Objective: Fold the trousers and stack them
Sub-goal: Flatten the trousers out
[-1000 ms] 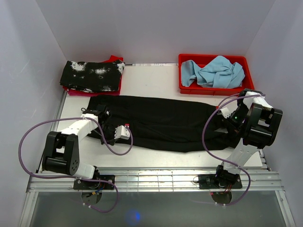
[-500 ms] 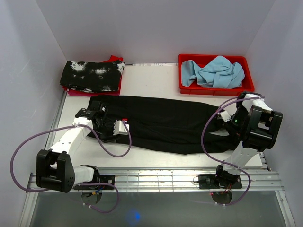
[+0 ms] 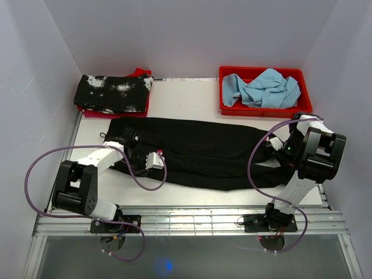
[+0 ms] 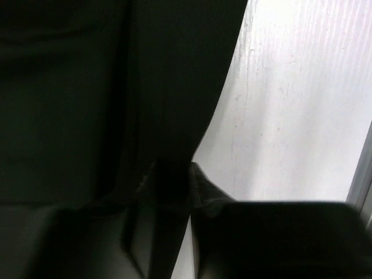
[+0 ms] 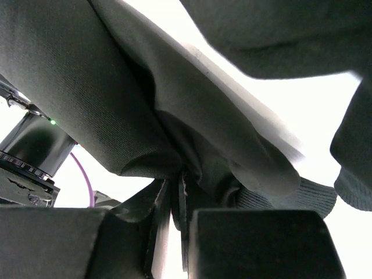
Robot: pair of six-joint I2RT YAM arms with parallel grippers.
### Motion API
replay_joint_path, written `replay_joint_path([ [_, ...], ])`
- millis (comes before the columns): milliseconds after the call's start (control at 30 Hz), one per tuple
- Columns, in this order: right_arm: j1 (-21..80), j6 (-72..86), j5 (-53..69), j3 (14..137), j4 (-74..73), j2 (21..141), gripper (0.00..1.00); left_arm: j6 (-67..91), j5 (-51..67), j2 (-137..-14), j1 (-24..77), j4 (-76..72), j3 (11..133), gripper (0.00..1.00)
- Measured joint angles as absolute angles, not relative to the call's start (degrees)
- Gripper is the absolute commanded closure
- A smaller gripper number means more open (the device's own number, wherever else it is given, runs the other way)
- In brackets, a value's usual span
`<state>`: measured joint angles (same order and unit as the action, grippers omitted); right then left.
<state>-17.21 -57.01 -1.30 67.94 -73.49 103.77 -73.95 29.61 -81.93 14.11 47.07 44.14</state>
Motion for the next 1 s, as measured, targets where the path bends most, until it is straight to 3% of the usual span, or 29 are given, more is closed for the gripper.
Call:
replay_joint_path([
  [33,-17.21,-56.99,-1.28,68.12,-73.52,104.01,0.87,-74.56,29.32,-82.35,14.11,47.09,43.90,0.79],
  [67,-17.21,-56.97,-1.28,68.18,-73.43,104.22,0.87,-75.18,29.17,-82.43,14.11,47.40,43.79,0.94],
  [100,-17.21,-56.97,-1.23,68.20,-73.45,104.31,0.87,-75.81,29.10,-82.37,14.11,48.07,43.79,0.98],
  [367,-17.17,-58.52,-4.75,64.49,-73.01,102.00,0.84,-83.53,30.46,-77.93,14.11,60.99,48.01,1.00],
  [500,-17.17,-59.35,-7.03,61.10,-73.43,99.68,0.77,-88.31,30.81,-73.38,14.11,67.79,48.93,1.00],
  [567,-17.17,-59.55,-7.81,59.70,-73.30,99.46,0.71,-90.72,30.33,-71.31,14.11,70.50,48.18,0.83],
  [600,-17.17,-59.61,-8.23,58.87,-73.10,99.46,0.61,-91.35,29.91,-70.11,14.11,71.07,47.33,0.75],
  [633,-17.17,-59.59,-8.58,57.98,-72.86,99.46,0.55,-91.74,29.52,-69.14,14.11,71.33,46.54,0.60],
  [700,-17.17,-59.96,-9.04,56.75,-72.58,99.46,0.47,-91.66,28.91,-67.07,14.11,71.90,45.25,0.46],
  [733,-17.17,-60.03,-9.06,56.45,-72.44,99.46,0.46,-90.96,28.99,-66.41,14.11,71.92,45.32,0.45],
  [767,-17.19,-60.18,-8.99,56.40,-72.36,99.48,0.46,-90.06,29.15,-65.95,14.11,71.59,45.74,0.33],
  [1000,-17.19,-60.80,-4.86,62.81,-73.10,99.31,0.51,-79.96,36.62,-72.27,14.11,68.62,60.29,0.35],
])
